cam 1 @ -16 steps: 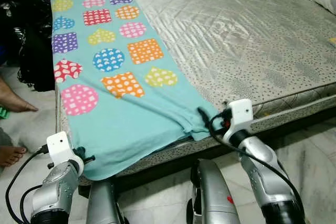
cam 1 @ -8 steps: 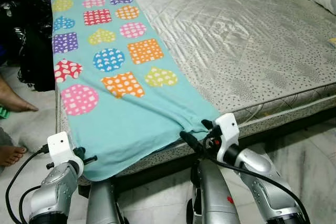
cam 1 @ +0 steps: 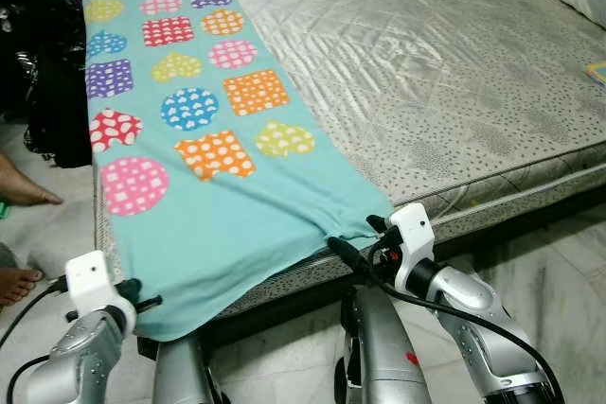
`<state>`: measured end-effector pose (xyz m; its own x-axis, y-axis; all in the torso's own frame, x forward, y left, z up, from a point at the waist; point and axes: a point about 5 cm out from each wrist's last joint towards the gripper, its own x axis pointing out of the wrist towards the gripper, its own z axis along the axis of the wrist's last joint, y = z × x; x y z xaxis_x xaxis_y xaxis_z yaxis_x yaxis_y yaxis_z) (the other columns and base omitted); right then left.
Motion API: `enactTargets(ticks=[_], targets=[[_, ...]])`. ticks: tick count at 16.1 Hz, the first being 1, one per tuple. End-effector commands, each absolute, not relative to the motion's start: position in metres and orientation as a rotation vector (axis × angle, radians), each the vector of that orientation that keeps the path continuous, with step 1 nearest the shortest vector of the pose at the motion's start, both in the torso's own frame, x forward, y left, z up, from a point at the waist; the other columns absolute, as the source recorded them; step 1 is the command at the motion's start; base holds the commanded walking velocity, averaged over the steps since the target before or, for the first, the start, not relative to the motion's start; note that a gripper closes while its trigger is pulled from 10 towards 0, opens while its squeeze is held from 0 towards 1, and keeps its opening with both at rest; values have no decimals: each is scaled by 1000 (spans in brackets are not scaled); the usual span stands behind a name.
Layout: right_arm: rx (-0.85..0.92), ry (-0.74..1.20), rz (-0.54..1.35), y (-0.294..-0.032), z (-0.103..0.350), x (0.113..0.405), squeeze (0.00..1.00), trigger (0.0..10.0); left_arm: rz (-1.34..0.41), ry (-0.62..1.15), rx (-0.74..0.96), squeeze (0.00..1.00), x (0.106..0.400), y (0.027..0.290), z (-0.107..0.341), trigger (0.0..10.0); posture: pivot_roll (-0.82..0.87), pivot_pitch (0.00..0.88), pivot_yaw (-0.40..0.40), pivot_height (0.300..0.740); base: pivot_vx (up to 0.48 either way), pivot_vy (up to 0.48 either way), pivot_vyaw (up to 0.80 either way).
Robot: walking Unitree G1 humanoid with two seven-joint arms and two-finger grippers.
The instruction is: Clean up the room
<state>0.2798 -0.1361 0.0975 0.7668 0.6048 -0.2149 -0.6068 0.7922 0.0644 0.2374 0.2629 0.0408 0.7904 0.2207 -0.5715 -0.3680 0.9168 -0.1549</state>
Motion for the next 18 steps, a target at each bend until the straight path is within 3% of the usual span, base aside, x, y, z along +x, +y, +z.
enactTargets(ticks=[1, 6, 16, 17, 18], targets=[[-17, 221, 656, -135, 99, 281, 0, 10000, 387, 587, -249, 0, 231, 281, 40, 0, -106, 141, -13, 526, 0, 0, 0], [-24, 219, 650, -137, 99, 283, 0, 10000, 455, 578, -215, 0, 228, 309, 43, 0, -110, 142, -16, 526, 0, 0, 0], [-34, 212, 653, -135, 100, 286, 0, 10000, 487, 609, -176, 0, 223, 323, 33, 0, -111, 138, -17, 526, 0, 0, 0], [-37, 212, 653, -134, 99, 287, 0, 10000, 466, 626, -126, 0, 224, 321, 33, 10000, -109, 138, -17, 526, 0, 0, 0], [-41, 209, 655, -132, 99, 287, 0, 10000, 417, 626, -102, 0, 227, 311, 35, 10000, -109, 137, -17, 526, 0, 0, 0]])
